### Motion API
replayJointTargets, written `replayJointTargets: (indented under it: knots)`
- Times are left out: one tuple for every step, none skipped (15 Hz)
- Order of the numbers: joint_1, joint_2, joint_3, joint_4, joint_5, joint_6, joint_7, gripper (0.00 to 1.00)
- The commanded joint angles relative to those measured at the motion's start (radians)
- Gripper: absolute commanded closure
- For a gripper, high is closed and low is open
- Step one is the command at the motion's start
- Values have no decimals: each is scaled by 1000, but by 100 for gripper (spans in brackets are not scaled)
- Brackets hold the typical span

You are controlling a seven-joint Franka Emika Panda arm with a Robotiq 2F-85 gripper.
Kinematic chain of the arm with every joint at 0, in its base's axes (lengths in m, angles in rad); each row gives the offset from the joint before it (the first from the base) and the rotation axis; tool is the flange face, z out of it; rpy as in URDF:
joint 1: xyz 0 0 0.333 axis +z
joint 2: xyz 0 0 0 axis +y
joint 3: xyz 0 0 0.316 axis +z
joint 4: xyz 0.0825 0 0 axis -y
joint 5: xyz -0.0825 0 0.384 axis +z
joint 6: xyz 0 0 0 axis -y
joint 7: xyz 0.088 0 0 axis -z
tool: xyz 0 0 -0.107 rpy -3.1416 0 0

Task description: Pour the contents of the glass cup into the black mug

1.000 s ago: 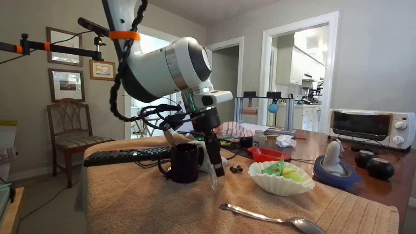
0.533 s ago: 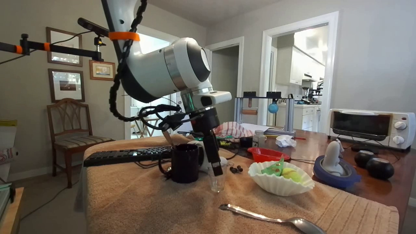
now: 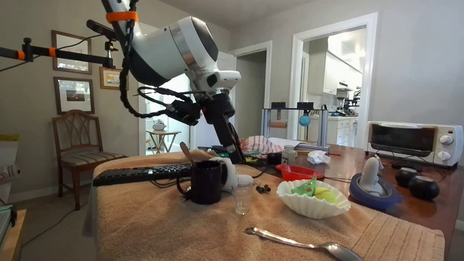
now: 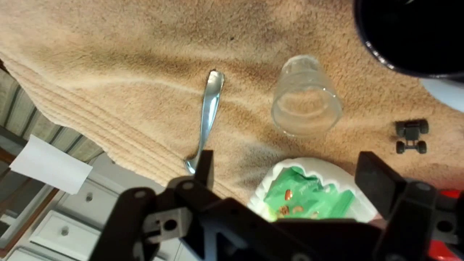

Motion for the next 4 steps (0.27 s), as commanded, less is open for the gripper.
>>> replayJointTargets:
  knots:
    - [39, -103, 5, -47, -56, -26, 74, 0]
    - [31, -49, -4, -9, -15, -11, 20, 0]
    - [35, -67, 0, -13, -23, -14, 30, 0]
    - [36, -79, 2, -19, -27, -15, 33, 0]
